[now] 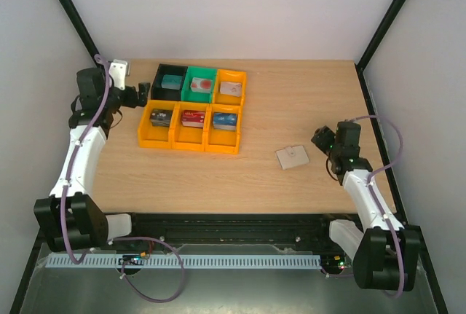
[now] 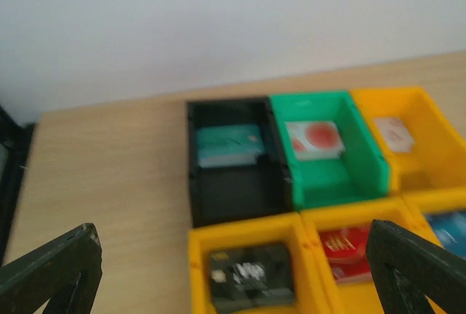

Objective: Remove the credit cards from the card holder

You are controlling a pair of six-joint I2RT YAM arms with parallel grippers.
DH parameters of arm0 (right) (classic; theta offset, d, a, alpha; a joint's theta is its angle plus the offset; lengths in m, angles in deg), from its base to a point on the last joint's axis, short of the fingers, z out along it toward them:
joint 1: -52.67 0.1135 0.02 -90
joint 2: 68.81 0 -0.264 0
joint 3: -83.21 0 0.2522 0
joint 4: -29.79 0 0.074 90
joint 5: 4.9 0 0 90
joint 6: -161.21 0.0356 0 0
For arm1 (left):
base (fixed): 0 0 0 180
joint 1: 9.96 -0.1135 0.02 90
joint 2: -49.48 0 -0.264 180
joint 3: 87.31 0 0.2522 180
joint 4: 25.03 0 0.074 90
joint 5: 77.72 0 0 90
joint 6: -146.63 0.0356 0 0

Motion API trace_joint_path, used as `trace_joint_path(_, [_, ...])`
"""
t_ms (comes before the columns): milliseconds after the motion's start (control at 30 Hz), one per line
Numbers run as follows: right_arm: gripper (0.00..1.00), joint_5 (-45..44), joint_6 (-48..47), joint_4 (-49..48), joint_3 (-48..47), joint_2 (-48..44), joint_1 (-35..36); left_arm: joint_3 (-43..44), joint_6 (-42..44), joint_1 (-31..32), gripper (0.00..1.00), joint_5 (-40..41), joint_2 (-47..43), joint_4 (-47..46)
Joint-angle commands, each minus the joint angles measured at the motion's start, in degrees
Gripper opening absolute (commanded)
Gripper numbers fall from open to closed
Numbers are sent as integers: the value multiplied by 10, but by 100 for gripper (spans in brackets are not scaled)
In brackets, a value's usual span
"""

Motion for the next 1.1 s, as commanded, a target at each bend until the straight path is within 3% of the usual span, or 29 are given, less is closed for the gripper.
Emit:
trace_joint_path(0, [72, 85, 75, 32, 49, 21, -2, 21, -6, -2, 99, -108, -12, 139])
trace_joint_path(233, [55, 111, 83, -3, 92, 81, -2, 6, -52, -1, 100, -175, -8, 137])
trace_joint_path(833, [43, 179, 117, -99, 152, 124, 1, -16, -75, 0, 99, -190, -6, 138])
trace_joint_path(1067, [19, 200, 120, -124, 153, 142, 4, -29, -63, 0, 100, -209, -24, 142])
